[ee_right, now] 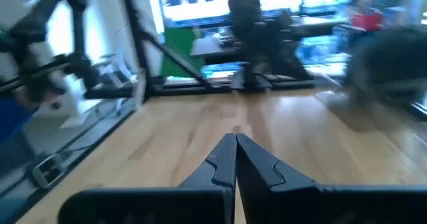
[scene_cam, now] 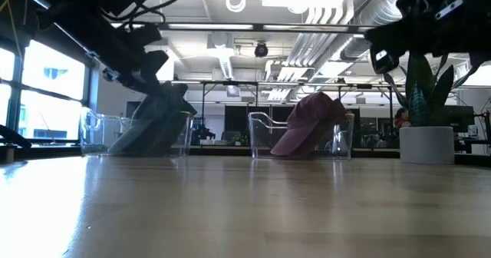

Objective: Pick & Place hat
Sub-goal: Return to Home Position

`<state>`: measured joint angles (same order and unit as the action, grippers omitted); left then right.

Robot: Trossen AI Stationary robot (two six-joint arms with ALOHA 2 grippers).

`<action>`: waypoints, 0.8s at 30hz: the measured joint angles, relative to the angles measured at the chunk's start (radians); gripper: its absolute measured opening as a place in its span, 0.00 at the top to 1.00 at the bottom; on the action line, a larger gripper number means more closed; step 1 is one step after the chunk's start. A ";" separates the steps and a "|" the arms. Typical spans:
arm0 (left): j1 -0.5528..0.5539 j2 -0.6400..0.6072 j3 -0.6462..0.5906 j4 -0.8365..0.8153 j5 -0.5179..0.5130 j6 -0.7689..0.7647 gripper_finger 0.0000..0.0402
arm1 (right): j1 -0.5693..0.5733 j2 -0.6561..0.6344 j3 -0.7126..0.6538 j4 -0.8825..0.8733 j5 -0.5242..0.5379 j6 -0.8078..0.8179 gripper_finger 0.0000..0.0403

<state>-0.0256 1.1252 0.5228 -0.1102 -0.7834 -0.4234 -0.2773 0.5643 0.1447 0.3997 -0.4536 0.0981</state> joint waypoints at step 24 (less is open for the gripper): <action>-0.151 -0.275 -0.129 -0.178 -0.270 -0.086 1.00 | 0.136 -0.141 -0.135 -0.115 0.262 0.062 1.00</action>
<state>-0.1769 0.8497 0.3939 -0.2878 -1.0538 -0.5091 -0.1414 0.4236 0.0097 0.2849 -0.1921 0.1604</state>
